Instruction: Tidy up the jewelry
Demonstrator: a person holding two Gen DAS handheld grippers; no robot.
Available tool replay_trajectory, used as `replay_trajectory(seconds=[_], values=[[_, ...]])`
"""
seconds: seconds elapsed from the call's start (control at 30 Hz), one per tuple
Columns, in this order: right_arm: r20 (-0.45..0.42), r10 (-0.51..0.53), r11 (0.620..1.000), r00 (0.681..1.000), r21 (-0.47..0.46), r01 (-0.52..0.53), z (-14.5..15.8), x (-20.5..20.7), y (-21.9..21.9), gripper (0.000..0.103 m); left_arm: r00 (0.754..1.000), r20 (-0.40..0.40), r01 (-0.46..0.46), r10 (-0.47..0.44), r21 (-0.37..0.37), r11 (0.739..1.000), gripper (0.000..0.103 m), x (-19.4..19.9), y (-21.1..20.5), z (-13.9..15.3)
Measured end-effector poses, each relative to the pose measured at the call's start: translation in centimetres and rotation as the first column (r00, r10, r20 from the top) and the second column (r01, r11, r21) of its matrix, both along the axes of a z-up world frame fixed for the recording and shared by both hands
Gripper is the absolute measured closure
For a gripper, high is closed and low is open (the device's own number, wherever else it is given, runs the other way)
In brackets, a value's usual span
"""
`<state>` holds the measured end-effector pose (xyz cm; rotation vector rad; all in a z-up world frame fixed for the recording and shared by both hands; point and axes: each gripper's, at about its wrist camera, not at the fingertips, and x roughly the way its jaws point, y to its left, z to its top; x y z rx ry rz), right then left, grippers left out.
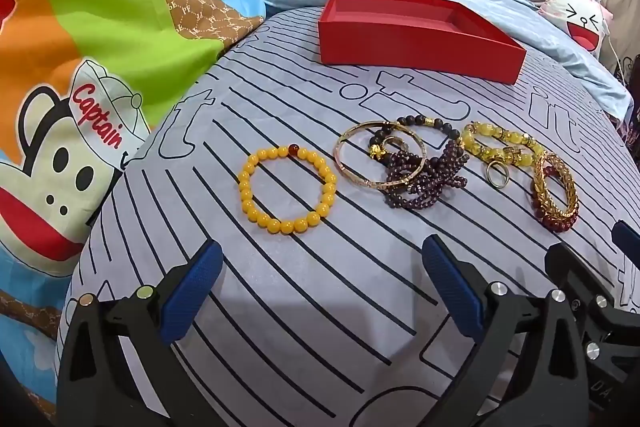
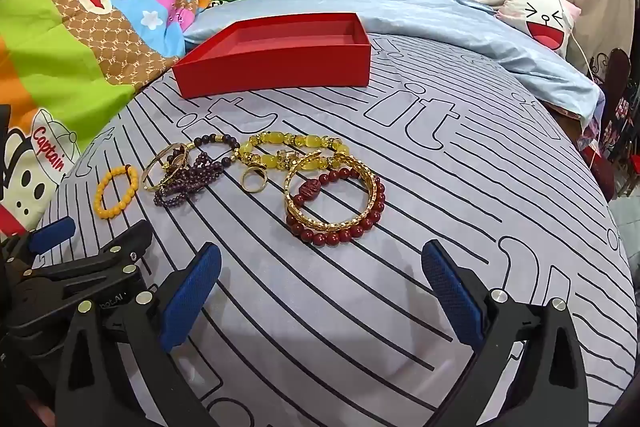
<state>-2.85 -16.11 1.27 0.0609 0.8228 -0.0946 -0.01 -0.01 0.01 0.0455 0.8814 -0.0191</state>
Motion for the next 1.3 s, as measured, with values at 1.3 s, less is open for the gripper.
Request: replay_trajectory(seconds=[1.3], values=[[0.0,0.0,1.0,1.0,-0.01,0.0,0.7,-1.3,0.6,0.006,1.0,0.019,-0.006,0.006,-0.002,1.0,0.008,-1.0,0.8,0.8]])
